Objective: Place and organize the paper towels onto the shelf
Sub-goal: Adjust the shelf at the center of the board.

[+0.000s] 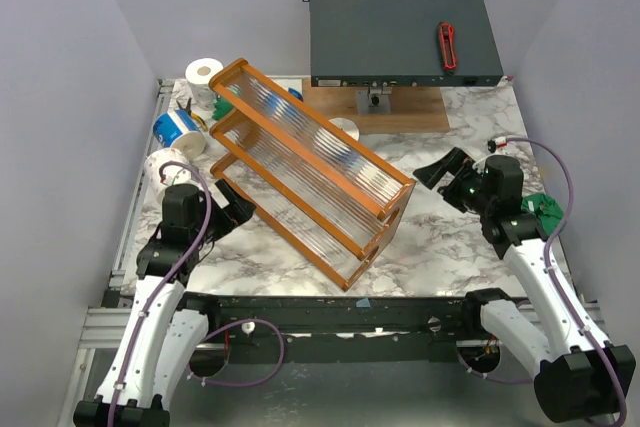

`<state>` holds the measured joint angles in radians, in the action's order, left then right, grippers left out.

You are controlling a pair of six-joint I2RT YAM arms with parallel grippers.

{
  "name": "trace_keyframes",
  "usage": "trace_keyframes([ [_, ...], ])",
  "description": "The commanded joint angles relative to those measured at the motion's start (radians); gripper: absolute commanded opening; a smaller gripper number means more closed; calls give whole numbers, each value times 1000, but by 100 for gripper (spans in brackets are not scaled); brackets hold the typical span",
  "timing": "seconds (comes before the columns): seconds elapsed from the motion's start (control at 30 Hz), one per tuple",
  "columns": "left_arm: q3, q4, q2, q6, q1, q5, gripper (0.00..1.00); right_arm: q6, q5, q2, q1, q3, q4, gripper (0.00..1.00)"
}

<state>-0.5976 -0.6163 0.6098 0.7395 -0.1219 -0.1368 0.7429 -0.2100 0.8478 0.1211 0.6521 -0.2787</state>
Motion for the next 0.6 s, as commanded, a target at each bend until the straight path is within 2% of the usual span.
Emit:
trace_keyframes([
  [0.0, 10, 23, -38, -23, -1, -50, 99, -21, -32, -22, 2, 19, 0, 100],
  [0.3, -3, 31, -55, -38, 1, -69, 99, -42, -44, -48, 2, 104, -69, 100],
  [0.57, -36, 12, -33, -32, 1, -48, 99, -83, -45, -9, 9, 299, -162, 100],
])
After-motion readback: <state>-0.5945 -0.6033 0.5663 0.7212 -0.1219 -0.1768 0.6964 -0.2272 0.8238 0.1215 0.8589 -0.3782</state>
